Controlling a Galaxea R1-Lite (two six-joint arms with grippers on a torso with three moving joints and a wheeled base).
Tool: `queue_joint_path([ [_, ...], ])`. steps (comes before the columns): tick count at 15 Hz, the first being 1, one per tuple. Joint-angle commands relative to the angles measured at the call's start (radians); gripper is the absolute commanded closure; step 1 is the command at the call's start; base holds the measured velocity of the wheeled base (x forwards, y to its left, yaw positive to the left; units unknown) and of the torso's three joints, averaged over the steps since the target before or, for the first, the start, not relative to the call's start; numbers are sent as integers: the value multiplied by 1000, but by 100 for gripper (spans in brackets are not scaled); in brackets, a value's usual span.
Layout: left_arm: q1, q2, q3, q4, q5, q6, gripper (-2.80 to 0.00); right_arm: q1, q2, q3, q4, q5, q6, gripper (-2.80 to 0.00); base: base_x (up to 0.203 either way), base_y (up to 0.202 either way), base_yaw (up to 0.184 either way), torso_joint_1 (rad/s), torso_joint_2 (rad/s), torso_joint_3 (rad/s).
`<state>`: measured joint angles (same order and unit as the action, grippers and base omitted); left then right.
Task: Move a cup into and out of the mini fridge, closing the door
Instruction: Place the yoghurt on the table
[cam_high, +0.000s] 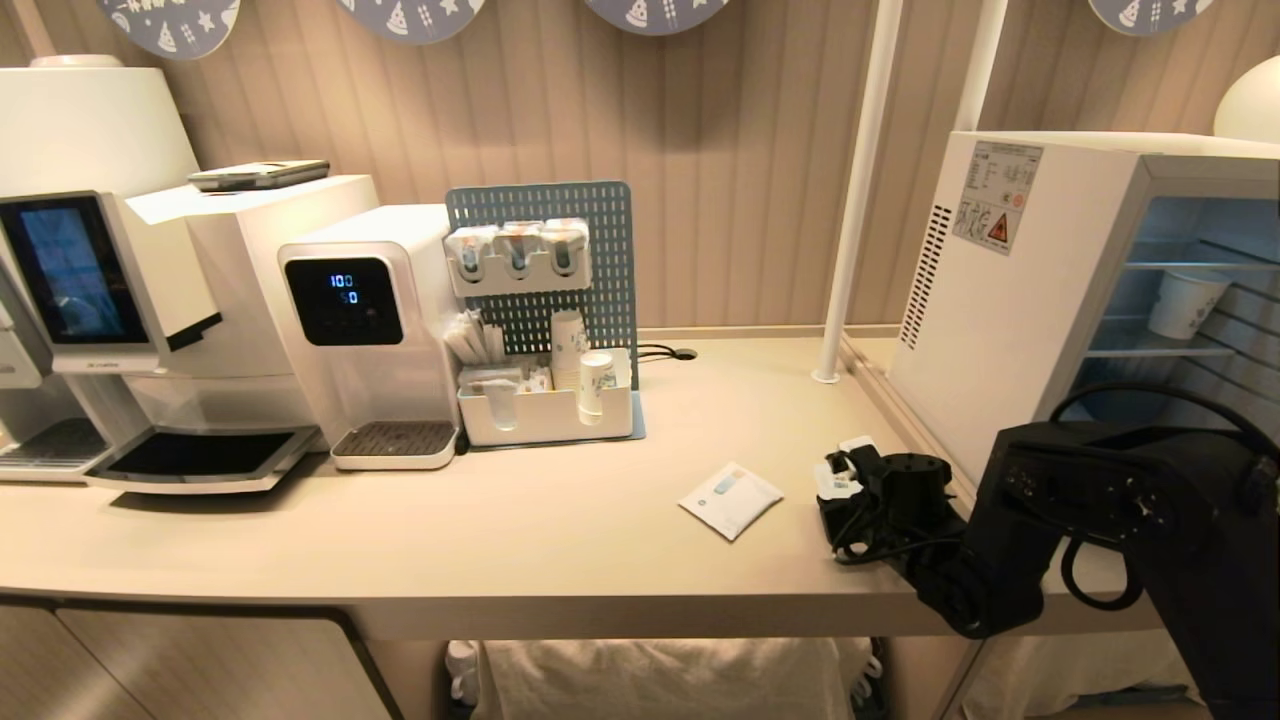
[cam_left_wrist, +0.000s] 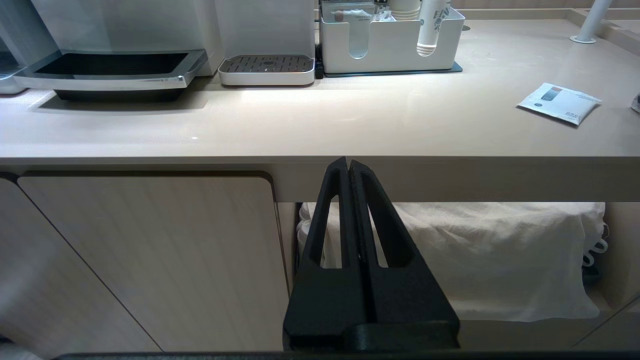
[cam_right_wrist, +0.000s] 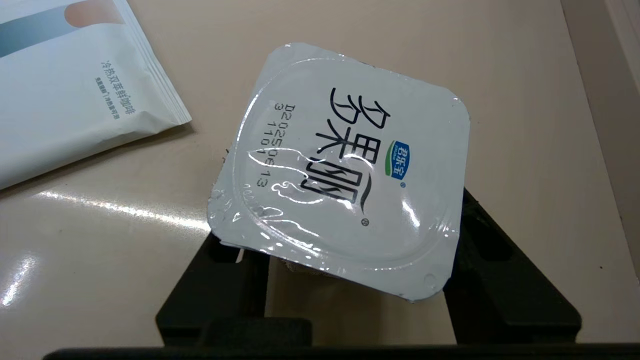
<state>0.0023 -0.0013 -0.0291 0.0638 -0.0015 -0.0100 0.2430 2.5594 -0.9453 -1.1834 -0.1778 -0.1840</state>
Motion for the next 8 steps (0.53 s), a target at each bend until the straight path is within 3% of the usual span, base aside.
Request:
queue_joint_path([
  [1,1,1,0,1,0,-1,0,-4,-20,3,-5,0,1,-280,0,0,0,0,0,0],
  [5,1,1,0,1,0,-1,0,-11,-51,28,-10,0,7,-280,0,0,0,0,0,0],
  [8,1,1,0,1,0,1,0,-12,-172,174,-32,8,21,-280,0,0,0,0,0,0],
])
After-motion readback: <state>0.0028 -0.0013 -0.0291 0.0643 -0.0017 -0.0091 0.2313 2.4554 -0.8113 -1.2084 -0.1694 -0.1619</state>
